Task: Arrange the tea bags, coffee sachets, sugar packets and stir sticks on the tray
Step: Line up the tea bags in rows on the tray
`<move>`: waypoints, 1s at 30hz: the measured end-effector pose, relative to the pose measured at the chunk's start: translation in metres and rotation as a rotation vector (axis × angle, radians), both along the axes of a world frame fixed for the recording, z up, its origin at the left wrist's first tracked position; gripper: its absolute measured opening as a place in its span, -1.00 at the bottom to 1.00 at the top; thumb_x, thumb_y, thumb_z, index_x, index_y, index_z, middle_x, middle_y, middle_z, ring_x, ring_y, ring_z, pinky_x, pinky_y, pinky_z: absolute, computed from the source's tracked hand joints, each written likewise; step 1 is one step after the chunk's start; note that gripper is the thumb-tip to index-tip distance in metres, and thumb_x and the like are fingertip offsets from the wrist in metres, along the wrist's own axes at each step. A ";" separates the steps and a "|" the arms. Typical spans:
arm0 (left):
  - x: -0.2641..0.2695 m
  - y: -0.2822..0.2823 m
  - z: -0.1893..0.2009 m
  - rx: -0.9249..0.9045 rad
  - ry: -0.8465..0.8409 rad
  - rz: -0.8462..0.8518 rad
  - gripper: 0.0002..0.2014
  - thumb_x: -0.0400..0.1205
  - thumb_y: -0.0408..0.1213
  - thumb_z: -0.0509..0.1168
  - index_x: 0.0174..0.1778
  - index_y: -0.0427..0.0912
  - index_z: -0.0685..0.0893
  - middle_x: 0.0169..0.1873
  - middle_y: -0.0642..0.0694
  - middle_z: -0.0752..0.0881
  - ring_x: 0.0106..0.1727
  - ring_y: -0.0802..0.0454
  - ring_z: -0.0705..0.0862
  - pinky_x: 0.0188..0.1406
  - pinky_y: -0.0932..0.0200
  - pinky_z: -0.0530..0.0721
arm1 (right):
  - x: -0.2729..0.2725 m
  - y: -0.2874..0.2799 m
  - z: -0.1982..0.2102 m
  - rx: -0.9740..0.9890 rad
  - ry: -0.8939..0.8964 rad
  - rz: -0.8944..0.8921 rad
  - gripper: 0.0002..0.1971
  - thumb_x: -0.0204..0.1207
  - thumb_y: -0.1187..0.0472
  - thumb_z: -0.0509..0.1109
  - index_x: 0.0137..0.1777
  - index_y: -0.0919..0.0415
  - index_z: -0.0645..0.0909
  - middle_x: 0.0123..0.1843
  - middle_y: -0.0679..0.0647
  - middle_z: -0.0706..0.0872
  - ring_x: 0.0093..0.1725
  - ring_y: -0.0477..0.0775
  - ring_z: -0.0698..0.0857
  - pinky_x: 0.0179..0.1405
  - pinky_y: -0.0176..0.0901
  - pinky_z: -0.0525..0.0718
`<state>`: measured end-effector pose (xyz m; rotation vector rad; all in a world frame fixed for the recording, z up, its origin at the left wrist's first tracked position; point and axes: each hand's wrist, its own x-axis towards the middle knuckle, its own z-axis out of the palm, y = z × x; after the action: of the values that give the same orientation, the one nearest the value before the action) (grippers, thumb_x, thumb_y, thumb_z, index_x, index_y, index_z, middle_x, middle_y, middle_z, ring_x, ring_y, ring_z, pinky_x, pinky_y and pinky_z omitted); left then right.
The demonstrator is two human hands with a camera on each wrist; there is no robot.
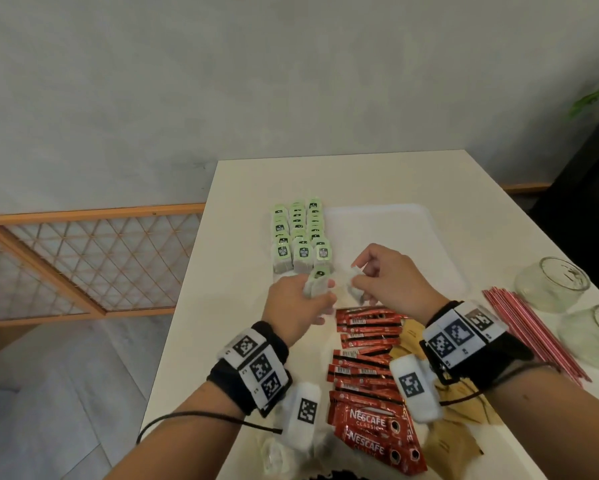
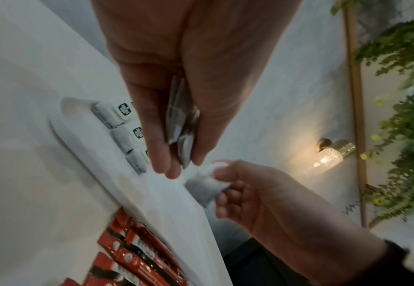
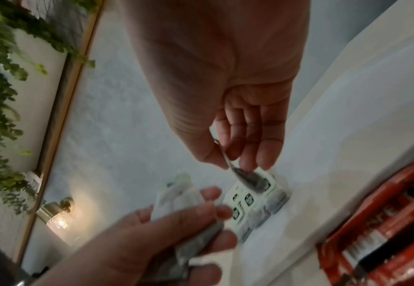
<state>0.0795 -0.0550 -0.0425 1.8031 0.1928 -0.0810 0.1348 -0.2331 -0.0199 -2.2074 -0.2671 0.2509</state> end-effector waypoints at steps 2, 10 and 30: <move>0.001 -0.005 0.002 0.031 -0.050 -0.017 -0.91 0.51 -0.35 0.48 -0.11 -0.27 0.80 -0.29 -0.18 0.80 -0.25 -0.04 0.78 -0.20 -0.05 0.83 | 0.000 0.012 -0.002 0.039 0.057 0.029 -0.83 0.49 0.32 0.43 0.01 0.11 0.55 -0.33 0.14 0.67 -0.45 -0.03 0.77 -0.35 -0.10 0.77; 0.020 0.015 0.000 0.028 -0.063 0.069 -0.91 0.53 -0.38 0.45 -0.18 -0.37 0.79 -0.26 -0.32 0.78 -0.28 -0.01 0.75 -0.20 -0.09 0.83 | 0.014 0.037 -0.004 0.409 0.343 0.126 -0.81 0.58 0.42 0.36 0.16 0.32 0.64 -0.17 0.25 0.78 -0.20 0.11 0.77 -0.06 -0.10 0.80; 0.038 0.078 -0.028 -0.519 0.285 0.144 -0.75 0.66 -0.59 0.16 0.12 -0.31 0.68 0.06 -0.33 0.78 0.10 -0.14 0.80 0.05 0.04 0.80 | 0.088 0.077 -0.066 -0.093 -0.023 0.075 -0.88 0.49 0.15 0.54 -0.23 0.07 0.66 -0.36 -0.14 0.62 -0.34 -0.17 0.56 -0.27 -0.32 0.47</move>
<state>0.1171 0.0226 -0.0708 1.2512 0.4598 -0.2622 0.2230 -0.1566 -0.0858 -2.2961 -0.3579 0.2836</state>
